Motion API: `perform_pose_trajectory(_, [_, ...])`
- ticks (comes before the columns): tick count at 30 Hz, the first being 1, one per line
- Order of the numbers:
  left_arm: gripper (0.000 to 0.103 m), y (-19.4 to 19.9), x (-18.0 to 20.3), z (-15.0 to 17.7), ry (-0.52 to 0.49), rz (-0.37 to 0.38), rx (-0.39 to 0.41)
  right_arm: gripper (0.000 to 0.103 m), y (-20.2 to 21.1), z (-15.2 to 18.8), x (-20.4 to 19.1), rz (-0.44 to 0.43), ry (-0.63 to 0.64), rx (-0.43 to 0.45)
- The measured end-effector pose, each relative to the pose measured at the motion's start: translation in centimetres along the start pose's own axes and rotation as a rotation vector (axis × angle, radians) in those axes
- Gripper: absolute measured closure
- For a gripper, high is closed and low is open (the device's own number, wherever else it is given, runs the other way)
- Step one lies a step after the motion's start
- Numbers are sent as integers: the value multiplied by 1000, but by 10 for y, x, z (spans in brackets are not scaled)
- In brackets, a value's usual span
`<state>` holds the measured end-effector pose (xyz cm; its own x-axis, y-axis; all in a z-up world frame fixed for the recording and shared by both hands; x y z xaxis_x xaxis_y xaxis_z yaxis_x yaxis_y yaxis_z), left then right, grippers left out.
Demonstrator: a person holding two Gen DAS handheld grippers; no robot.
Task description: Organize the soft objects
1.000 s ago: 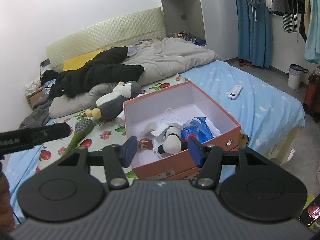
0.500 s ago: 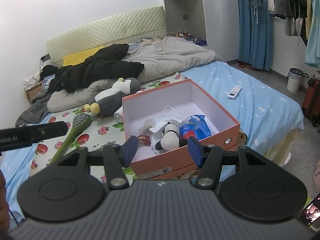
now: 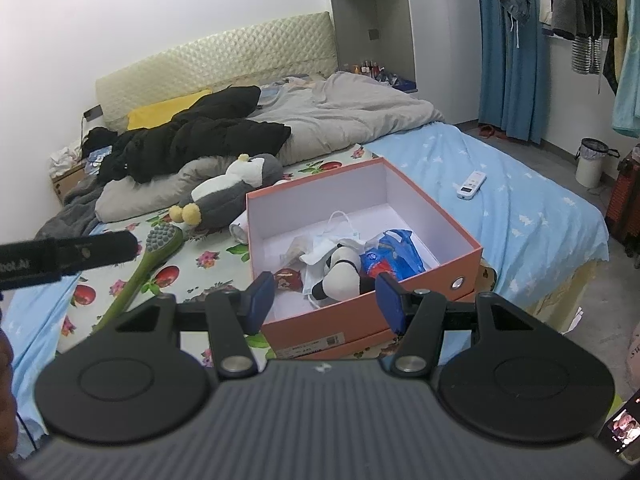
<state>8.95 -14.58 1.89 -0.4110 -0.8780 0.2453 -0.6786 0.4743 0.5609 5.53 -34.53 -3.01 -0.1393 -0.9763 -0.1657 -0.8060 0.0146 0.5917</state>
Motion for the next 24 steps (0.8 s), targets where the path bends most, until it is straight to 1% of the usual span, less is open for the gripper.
perform_pose_trajectory(1, [12, 0, 0, -1, -3, -3, -1, 25, -1, 0, 1, 0, -2, -4])
perform_pose_trajectory(2, [9, -1, 0, -1, -5, -4, 0, 11, -2, 0, 3, 1, -9, -8])
perform_pose_trajectory(4, [3, 0, -1, -3, -7, -5, 3, 13, -2, -1, 6, 4, -24, -3])
perform_pose_trajectory(10, [0, -6, 0, -2, -23, -29, -20, 13, -5, -1, 12, 22, -38, -18])
perform_pose_trajectory(15, [0, -9, 0, -1, -14, -26, -36, 13, -5, -1, 13, 25, -36, -18])
perform_pose_trajectory(24, [0, -11, 0, 0, -8, -45, -54, 13, -5, -2, 13, 27, -31, -16])
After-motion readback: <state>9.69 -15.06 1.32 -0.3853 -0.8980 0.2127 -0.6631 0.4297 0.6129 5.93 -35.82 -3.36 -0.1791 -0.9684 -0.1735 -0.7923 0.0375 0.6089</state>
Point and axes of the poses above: each gripper's, at about its wrist camera, not at the fingertips, and y roughly against the way its jaws point, x to its right, z to its underside, the point moved 3 cm from there along -y, roughly the way its jaws point, and after that the axes turned 3 degrees about -x, right-handed, at the moved point
